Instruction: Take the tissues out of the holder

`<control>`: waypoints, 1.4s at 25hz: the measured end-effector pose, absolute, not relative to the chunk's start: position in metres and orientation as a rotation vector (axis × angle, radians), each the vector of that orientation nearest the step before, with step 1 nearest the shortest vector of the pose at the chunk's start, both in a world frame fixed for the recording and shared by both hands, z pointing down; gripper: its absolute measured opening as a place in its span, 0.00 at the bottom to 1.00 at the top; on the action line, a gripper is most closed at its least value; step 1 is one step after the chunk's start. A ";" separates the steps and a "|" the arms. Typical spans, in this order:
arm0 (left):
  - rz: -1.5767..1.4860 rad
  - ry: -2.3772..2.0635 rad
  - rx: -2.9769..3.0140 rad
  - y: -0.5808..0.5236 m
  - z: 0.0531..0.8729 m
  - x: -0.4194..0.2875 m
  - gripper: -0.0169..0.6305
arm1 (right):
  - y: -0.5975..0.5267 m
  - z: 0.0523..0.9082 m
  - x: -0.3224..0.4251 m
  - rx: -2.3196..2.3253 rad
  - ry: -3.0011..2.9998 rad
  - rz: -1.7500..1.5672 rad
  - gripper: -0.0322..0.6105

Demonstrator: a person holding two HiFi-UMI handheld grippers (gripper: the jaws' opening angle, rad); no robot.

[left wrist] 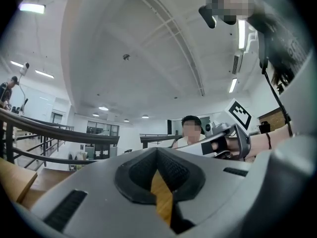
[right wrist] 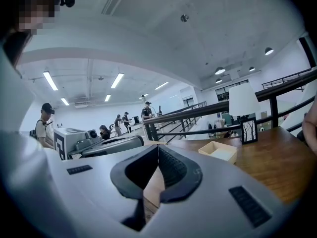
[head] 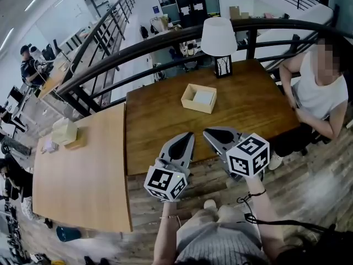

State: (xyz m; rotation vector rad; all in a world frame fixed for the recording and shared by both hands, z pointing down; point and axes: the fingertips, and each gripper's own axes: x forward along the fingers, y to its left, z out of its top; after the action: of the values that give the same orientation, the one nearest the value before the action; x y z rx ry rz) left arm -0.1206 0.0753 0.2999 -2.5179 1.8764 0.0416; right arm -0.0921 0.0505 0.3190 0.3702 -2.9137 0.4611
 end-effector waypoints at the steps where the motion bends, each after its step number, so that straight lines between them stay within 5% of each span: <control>1: 0.049 1.868 -2.531 0.073 0.301 -0.121 0.03 | 0.048 0.321 -0.092 0.385 -2.907 0.465 0.07; 15: 0.071 1.901 -2.674 0.033 0.374 -0.151 0.03 | 0.015 0.391 -0.119 0.396 -2.835 0.606 0.07; 35: 0.102 1.983 -2.707 -0.095 0.374 -0.204 0.03 | -0.123 0.380 -0.154 0.328 -2.831 0.619 0.07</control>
State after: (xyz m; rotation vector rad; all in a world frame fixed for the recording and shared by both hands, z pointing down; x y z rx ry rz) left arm -0.2043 -0.0949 0.3737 -2.7074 1.9829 0.1016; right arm -0.1537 -0.1234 0.3799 0.3281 -2.8310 0.6193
